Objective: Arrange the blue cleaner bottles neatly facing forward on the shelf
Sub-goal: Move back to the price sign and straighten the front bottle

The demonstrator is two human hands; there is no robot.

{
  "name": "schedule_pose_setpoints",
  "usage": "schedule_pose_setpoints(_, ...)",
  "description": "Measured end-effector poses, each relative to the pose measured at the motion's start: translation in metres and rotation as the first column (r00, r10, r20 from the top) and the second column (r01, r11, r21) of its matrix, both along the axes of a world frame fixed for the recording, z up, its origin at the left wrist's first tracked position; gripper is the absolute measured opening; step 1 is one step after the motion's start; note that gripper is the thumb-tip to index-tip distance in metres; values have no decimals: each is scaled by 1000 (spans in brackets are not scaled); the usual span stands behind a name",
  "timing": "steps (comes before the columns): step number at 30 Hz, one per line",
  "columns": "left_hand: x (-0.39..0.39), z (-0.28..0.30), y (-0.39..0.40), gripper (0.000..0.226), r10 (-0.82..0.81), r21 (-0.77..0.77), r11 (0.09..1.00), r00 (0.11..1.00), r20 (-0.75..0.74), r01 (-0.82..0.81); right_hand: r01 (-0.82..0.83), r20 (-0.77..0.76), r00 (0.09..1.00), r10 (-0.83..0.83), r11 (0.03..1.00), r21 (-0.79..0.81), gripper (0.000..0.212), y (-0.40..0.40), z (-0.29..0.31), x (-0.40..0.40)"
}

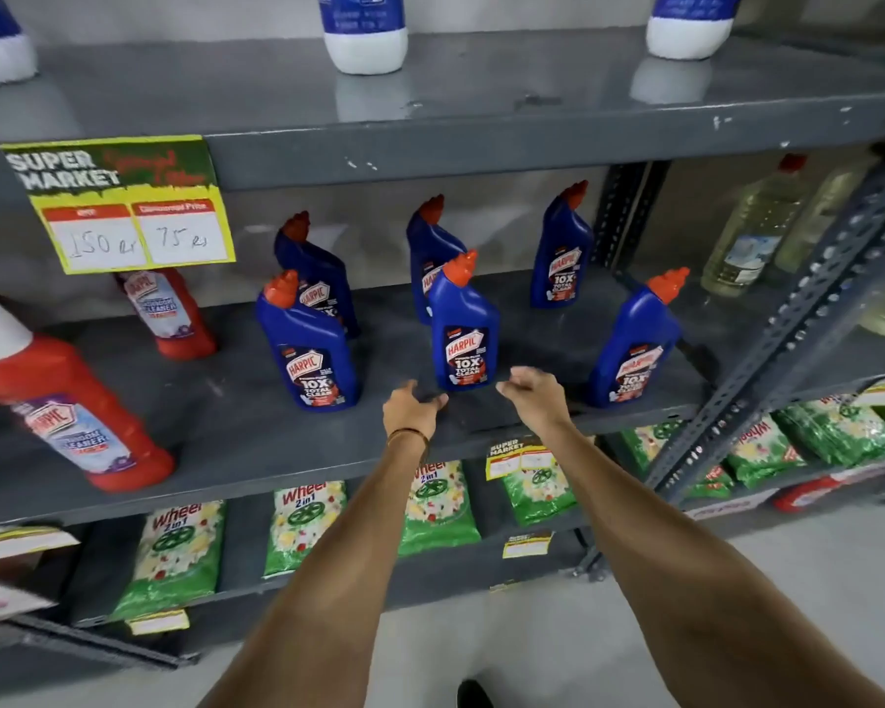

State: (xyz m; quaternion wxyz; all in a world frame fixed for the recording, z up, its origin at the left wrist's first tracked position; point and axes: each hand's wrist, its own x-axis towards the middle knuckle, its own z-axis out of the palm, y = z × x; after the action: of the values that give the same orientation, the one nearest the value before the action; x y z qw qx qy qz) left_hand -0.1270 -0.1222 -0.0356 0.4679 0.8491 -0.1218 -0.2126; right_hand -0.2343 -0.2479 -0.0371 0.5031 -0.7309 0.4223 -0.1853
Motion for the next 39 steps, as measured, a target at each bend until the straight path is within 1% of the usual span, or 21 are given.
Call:
schedule_pose_setpoints(4, 17, 2, -9, 67, -10, -30, 999, 1000, -8, 9, -92, -17, 995, 94, 992, 90, 70, -14, -3, 28)
schedule_pose_setpoints(6, 23, 4, -17, 69, -38, -36, 999, 999, 3, 38, -134, -3, 991, 135, 987, 94, 72, -21, -4, 36)
schedule_pose_setpoints(8, 26, 4, -22, 64, -65, -57, 996, 998, 12, 66, -181, -3, 983, 182, 979, 89, 67, -25, -6, 40)
schedule_pose_setpoints(10, 26, 3, -26, 55, -86, -79, 993, 996, 13, 87, -220, 7, 975, 220, 971, 90, 57, -28, -9, 41)
schedule_pose_setpoints(13, 24, -1, -31, 40, -118, -88, 989, 993, 10, 119, -244, 33, 970, 242, 965, 94, 50, -31, -13, 40)
schedule_pose_setpoints(15, 22, -3, -31, 34, -109, -101, 989, 994, -1, 108, -244, 39, 970, 241, 964, 104, 47, -31, -14, 40)
schedule_pose_setpoints(19, 17, -6, -27, 29, -62, -103, 993, 998, 4, 63, -202, 29, 979, 200, 971, 127, 41, -29, -16, 34)
schedule_pose_setpoints(29, -10, -9, 0, 35, -79, -110, 990, 996, 35, 83, -148, 33, 989, 146, 987, 55, 35, -4, -20, 2)
schedule_pose_setpoints(39, -26, -5, 12, 39, -116, -106, 987, 992, 42, 120, -130, 34, 991, 129, 990, 58, 35, 10, -15, -14)
